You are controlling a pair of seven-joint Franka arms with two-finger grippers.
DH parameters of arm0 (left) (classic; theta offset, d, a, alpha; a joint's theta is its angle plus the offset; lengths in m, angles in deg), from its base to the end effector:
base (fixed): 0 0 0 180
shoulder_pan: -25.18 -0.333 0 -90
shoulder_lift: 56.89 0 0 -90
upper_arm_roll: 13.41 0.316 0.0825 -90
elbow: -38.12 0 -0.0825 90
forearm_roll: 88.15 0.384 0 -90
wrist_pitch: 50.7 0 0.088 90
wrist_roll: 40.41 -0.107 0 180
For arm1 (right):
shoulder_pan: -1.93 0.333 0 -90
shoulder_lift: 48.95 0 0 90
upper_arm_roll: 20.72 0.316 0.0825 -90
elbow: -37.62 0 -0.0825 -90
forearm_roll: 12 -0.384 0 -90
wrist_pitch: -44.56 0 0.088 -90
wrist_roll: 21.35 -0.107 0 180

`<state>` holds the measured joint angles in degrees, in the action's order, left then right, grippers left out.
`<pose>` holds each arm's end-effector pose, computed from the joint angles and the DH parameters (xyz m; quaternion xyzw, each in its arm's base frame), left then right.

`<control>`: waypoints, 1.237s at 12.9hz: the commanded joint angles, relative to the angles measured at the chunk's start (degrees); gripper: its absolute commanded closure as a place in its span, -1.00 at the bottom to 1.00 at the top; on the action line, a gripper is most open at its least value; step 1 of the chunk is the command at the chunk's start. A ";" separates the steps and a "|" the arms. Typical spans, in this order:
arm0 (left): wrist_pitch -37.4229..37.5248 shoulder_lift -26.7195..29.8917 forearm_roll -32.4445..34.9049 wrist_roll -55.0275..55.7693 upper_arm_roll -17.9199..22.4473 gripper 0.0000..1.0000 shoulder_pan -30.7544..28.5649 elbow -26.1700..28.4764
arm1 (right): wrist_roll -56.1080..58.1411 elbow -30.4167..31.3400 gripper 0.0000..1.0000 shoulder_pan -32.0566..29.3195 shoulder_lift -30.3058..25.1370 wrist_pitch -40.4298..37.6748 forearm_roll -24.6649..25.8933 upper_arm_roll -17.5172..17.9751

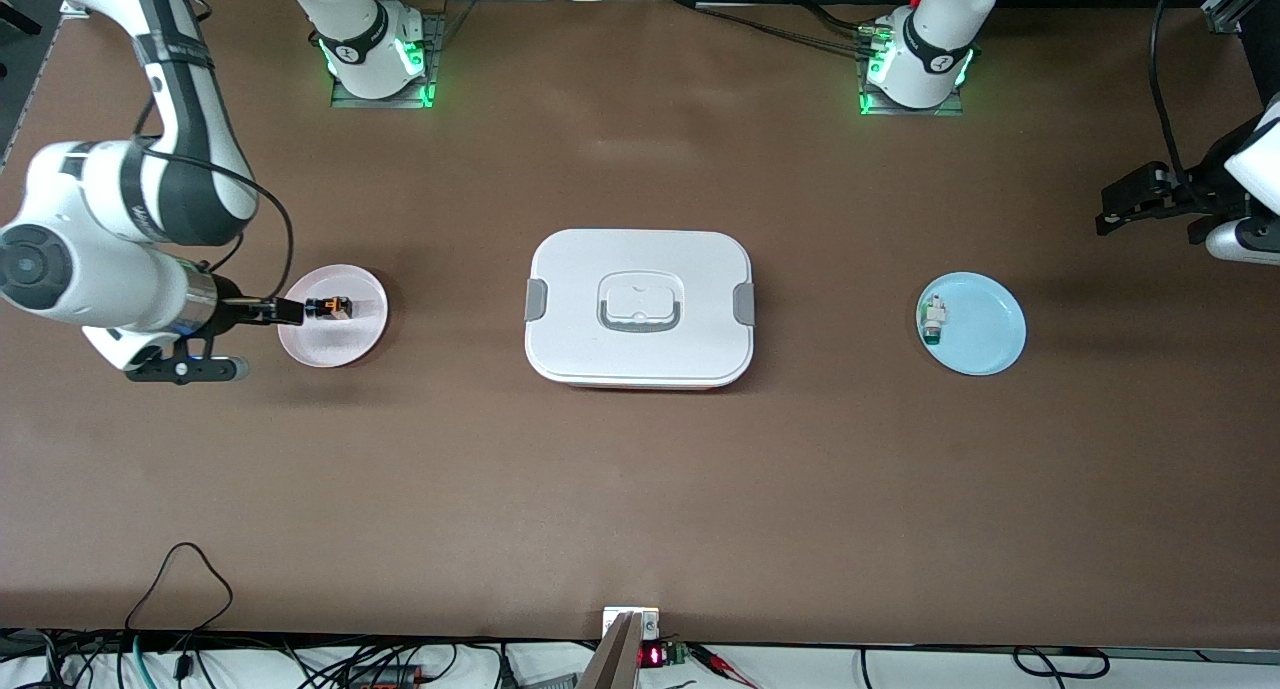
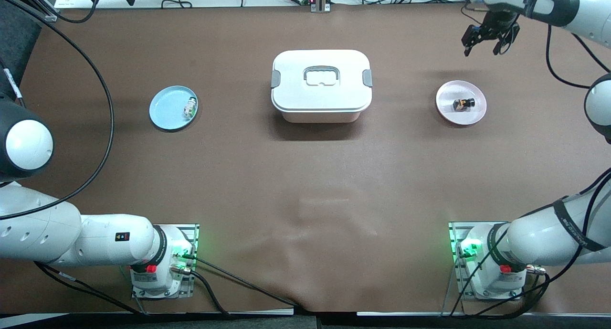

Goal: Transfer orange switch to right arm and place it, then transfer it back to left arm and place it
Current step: 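Move the right gripper down over the switch on the white plate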

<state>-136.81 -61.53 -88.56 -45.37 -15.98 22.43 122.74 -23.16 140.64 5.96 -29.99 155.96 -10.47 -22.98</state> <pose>0.5727 0.0021 0.6171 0.9987 -0.0418 -0.0272 0.0066 0.6167 0.0188 0.3505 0.9956 0.0061 -0.0915 0.0213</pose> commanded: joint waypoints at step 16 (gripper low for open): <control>0.95 0.24 -0.38 0.04 0.03 -1.00 -0.14 -0.86 | -0.56 22.74 -1.00 1.42 0.47 26.06 9.54 0.07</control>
<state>-136.81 -61.53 -88.56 -45.37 -15.97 22.41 122.72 -23.32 161.74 7.86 -29.20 180.06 -2.48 -22.98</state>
